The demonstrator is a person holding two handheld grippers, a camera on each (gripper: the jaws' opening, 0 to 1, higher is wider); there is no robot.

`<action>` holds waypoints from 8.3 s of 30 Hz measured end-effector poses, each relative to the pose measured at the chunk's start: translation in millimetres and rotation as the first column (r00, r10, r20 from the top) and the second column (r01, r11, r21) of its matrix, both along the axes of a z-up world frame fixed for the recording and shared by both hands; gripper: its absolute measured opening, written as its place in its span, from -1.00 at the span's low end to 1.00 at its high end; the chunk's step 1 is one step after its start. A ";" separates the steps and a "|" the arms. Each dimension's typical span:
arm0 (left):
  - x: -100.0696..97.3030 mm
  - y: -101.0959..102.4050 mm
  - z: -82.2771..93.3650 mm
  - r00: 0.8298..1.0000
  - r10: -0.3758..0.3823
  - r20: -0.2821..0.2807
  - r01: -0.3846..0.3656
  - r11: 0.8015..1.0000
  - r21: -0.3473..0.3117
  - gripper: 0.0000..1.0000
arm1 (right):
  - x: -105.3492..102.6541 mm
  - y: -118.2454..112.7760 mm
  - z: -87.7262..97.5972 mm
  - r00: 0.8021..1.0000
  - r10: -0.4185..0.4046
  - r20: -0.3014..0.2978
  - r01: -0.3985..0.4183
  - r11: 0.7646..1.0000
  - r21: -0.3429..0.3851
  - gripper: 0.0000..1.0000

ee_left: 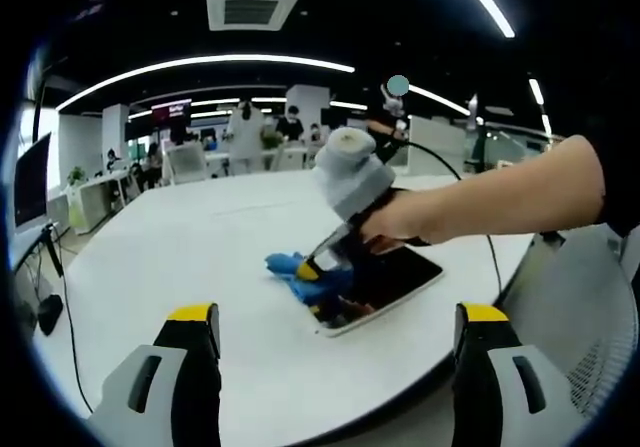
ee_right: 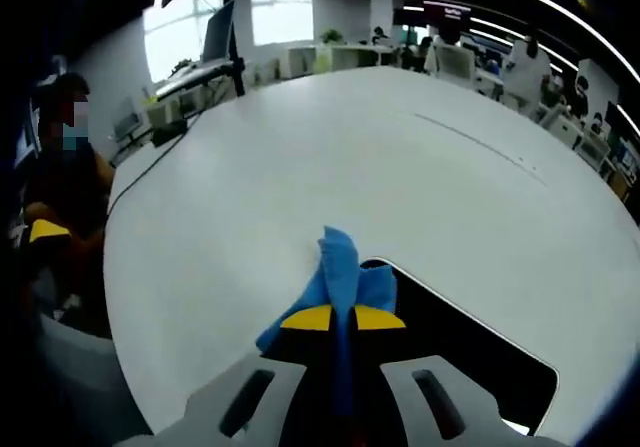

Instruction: Wipe the mirror surface with the cleaning cloth until all visible marks leave the cleaned area.

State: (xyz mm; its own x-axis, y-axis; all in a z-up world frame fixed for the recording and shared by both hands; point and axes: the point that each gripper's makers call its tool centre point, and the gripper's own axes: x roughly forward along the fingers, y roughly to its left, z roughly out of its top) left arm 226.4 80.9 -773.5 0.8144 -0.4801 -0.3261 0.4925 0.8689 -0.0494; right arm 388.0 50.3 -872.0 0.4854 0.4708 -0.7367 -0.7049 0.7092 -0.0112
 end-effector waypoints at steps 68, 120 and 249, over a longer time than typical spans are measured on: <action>0.3 -0.3 -2.0 1.000 -0.004 -0.008 0.004 1.000 -0.004 0.88 | -8.9 -44.5 -0.2 1.000 -0.027 -0.008 0.027 1.000 0.015 -1.00; -2.4 0.0 -5.5 0.999 -0.010 -0.037 0.010 1.000 0.002 0.84 | -31.8 -185.4 9.7 0.973 -0.229 0.007 0.229 0.971 -0.074 -1.00; -0.3 -2.1 -0.4 1.000 -0.015 -0.009 0.015 1.000 -0.011 0.90 | -69.2 -69.3 3.2 0.998 0.053 0.022 -0.051 0.997 -0.065 -1.00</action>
